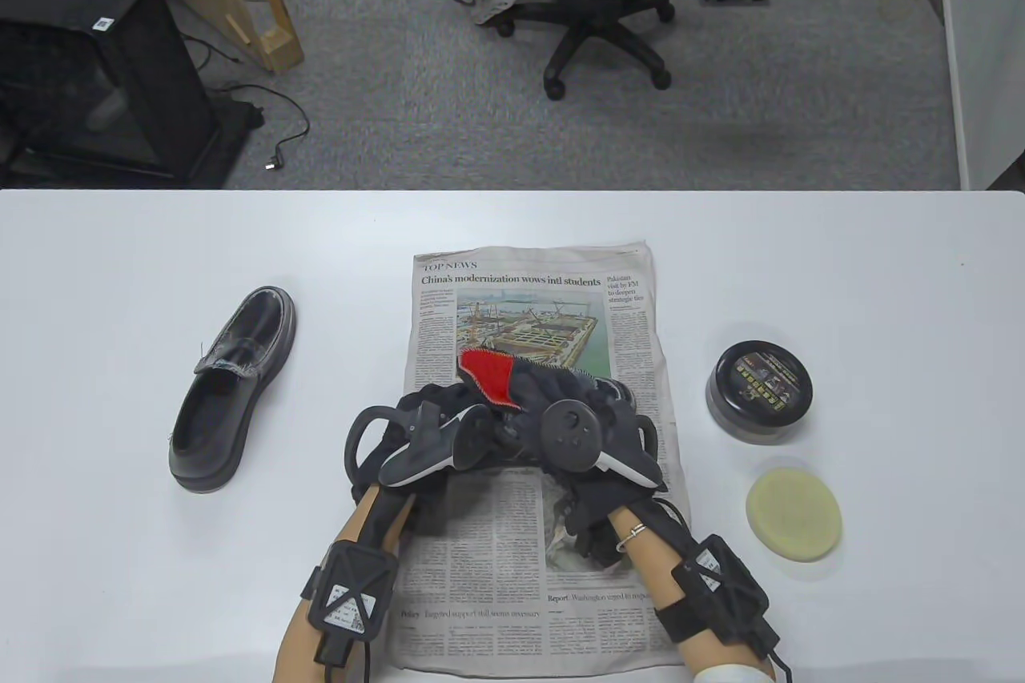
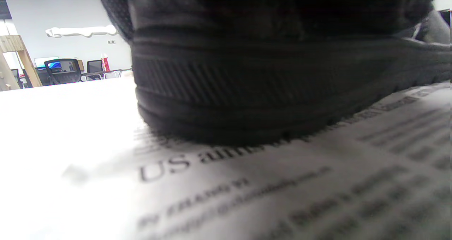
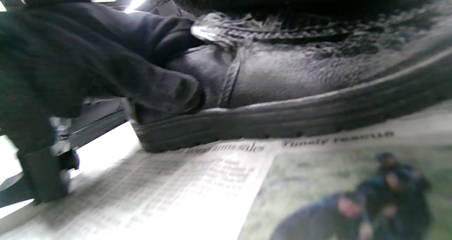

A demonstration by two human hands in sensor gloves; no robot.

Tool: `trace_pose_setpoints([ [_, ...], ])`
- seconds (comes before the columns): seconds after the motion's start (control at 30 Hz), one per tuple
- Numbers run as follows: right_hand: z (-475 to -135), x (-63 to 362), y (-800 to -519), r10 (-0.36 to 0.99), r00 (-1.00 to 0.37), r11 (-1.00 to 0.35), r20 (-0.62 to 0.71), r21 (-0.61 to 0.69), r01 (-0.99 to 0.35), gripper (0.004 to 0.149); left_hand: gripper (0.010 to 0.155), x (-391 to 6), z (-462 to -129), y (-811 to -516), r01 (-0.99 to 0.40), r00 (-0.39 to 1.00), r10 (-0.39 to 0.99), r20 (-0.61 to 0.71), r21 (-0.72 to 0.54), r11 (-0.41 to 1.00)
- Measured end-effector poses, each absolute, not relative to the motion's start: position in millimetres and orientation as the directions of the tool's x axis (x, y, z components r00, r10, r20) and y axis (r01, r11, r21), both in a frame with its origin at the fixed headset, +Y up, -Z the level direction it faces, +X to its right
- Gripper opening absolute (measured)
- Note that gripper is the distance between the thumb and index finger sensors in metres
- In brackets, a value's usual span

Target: Dip and apply leather care cream with polishing sponge on shoes

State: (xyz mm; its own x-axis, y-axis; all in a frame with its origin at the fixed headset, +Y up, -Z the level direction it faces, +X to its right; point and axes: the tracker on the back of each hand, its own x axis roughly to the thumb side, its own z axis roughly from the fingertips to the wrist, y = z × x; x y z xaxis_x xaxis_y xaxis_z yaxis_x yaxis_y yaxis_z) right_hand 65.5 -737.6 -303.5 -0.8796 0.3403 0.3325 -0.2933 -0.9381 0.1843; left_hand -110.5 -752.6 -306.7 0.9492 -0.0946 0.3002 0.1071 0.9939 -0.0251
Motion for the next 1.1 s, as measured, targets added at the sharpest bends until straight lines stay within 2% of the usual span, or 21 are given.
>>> trace_pose_setpoints([
  [0.1, -315.0, 75.8, -744.9, 0.283, -0.921, -0.954, 0.266, 0.176, -0.243, 0.059, 0.088, -110.4, -306.1, -752.7, 0.107, 0.950, -0.095, 0.297, -0.022, 0.994],
  [0.23, -311.5, 95.3, -752.2, 0.188, -0.955, -0.978, 0.230, 0.133, -0.160, 0.059, 0.088, -110.0, -306.2, -752.5, 0.115, 0.950, -0.102, 0.295, -0.025, 0.993],
  [0.4, -295.6, 110.1, -756.2, 0.193, -0.956, -0.980, 0.220, 0.101, -0.174, 0.058, 0.088, -109.0, -306.2, -752.6, 0.118, 0.950, -0.105, 0.294, -0.027, 0.993],
  [0.5, -283.3, 107.9, -757.3, 0.196, -0.949, -0.980, 0.248, 0.076, -0.183, 0.058, 0.088, -108.6, -306.4, -752.6, 0.117, 0.950, -0.104, 0.296, -0.028, 0.993],
  [0.6, -269.1, 97.8, -752.5, 0.170, -0.928, -0.985, 0.331, 0.067, -0.157, 0.058, 0.087, -108.1, -306.6, -752.8, 0.113, 0.950, -0.099, 0.296, -0.029, 0.993],
  [0.73, -259.5, 77.6, -744.7, 0.242, -0.865, -0.970, 0.440, 0.117, -0.212, 0.058, 0.087, -108.3, -307.5, -753.1, 0.108, 0.947, -0.092, 0.307, -0.036, 0.994],
  [0.93, -273.0, 67.3, -745.7, 0.276, -0.859, -0.961, 0.432, 0.145, -0.235, 0.058, 0.087, -108.3, -308.5, -753.2, 0.108, 0.944, -0.089, 0.317, -0.044, 0.993],
  [1.1, -296.5, 70.3, -743.6, 0.248, -0.894, -0.967, 0.373, 0.144, -0.208, 0.058, 0.088, -108.6, -308.7, -753.5, 0.105, 0.944, -0.086, 0.318, -0.045, 0.993],
])
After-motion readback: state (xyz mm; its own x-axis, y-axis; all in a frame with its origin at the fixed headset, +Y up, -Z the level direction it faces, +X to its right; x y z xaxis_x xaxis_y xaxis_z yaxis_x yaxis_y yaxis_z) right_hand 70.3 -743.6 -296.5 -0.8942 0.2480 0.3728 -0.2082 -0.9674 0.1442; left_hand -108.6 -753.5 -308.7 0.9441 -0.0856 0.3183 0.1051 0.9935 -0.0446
